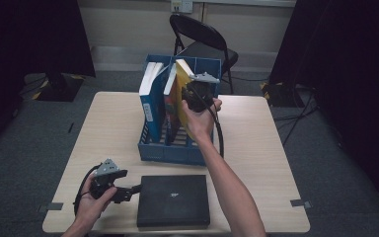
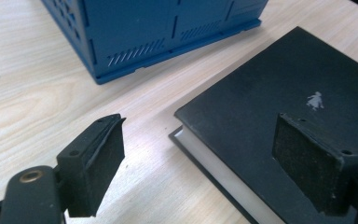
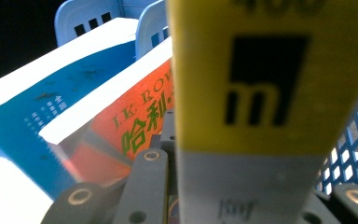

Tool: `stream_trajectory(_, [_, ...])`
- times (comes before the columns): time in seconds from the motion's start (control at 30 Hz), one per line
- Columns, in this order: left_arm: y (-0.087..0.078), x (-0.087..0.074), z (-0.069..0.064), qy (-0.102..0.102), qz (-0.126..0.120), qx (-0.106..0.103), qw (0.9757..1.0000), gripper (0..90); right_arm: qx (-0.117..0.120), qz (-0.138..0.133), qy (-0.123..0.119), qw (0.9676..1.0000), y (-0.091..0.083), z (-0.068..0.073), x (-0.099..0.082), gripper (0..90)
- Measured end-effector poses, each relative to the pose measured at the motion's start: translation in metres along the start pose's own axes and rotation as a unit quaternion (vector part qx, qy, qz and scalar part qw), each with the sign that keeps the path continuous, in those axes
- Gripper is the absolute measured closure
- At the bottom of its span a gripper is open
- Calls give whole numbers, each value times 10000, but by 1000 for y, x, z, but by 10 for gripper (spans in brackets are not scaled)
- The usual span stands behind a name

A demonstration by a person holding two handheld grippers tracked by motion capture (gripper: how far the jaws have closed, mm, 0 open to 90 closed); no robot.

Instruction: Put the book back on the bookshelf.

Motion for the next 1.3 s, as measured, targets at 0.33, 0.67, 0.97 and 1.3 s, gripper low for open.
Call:
stream_trajectory(0.33, [1,0,-2,43,9,-28,10000,165,-216,-33,50,9997,21,0,3,755])
stream_trajectory(0.67, [1,1,-2,82,15,-8,10000,165,-248,-86,-62,9996,27,4,1,752])
stream_trajectory(0.97, [2,1,-2,69,30,-13,10000,166,-405,-55,110,9991,37,2,1,752])
stream_trajectory(1.3, [1,2,-3,67,2,-58,10000,167,-539,119,-13,9985,52,3,-17,735])
Point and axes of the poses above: each handheld gripper's, and its own axes: y roughly forward along the jaws, x roughly out of its top, z roughly to its left, the point moved 9 cm from there along y, roughly forward along the jaws, and after that the axes turned 10 degrees about y, right-handed, at the moved point
